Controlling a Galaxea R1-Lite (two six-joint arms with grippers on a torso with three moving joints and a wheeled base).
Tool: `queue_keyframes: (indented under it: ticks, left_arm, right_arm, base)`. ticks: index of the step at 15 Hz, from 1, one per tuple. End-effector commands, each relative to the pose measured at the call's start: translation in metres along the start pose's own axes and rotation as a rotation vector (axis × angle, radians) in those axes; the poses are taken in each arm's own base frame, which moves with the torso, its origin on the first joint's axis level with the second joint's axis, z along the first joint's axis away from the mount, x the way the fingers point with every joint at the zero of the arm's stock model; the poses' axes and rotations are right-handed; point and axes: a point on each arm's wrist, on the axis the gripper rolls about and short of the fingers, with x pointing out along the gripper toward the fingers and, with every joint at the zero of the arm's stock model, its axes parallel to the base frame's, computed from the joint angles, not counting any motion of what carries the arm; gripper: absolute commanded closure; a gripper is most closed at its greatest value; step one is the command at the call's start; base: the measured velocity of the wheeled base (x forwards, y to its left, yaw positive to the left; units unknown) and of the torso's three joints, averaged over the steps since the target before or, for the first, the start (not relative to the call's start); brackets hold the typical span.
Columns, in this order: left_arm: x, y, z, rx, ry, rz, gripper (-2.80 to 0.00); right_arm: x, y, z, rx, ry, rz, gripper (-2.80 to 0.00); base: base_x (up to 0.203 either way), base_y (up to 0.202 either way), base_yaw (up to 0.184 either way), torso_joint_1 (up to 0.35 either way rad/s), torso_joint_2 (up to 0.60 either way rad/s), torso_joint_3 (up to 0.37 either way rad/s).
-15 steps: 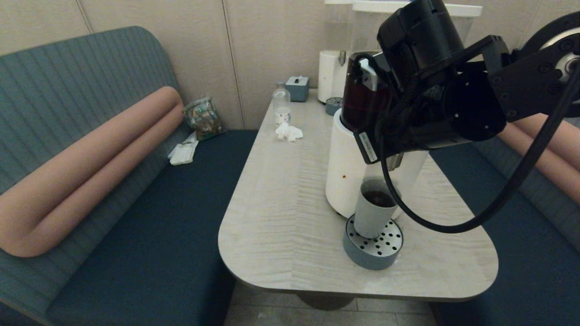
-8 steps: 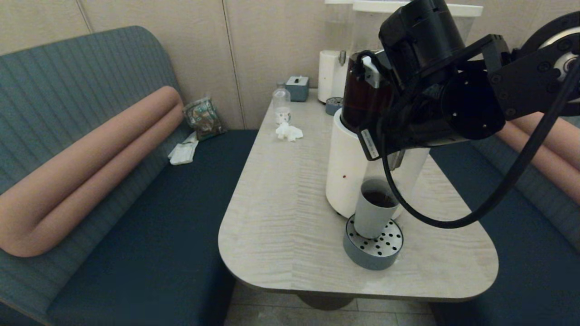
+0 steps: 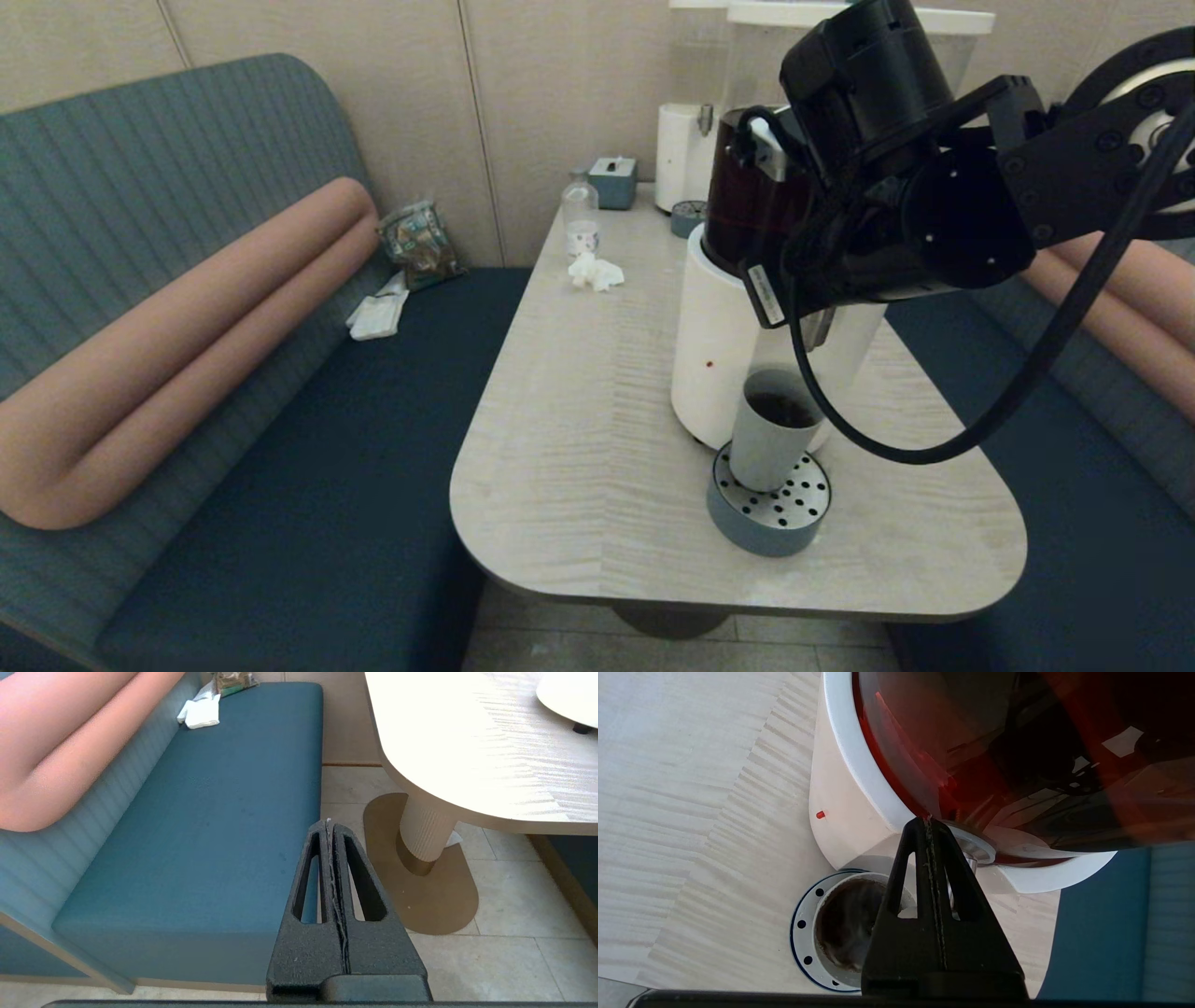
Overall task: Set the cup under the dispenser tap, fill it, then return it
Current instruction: Turn off the faucet
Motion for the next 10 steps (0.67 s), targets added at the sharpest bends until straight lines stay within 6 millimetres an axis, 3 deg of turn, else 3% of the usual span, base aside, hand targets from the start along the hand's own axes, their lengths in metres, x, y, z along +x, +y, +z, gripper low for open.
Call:
queue_keyframes:
  ticks: [1,10]
  left_arm:
    - [0.0001,0.0,0.0,0.0,0.001,0.0,0.0]
    - [0.0,0.0,0.0,0.0,0.0,0.0,0.0]
  right_arm:
    - [0.0008,0.0002,-0.0011,-0.006,0.006,-0.015,0.0]
    - [0.0026,-0.0006,0.001,0.014,-0.01,-0.025,0.0]
  base:
    - [0.0,0.0,0.0,0.0,0.0,0.0]
    - [0.0,0.0,0.0,0.0,0.0,0.0]
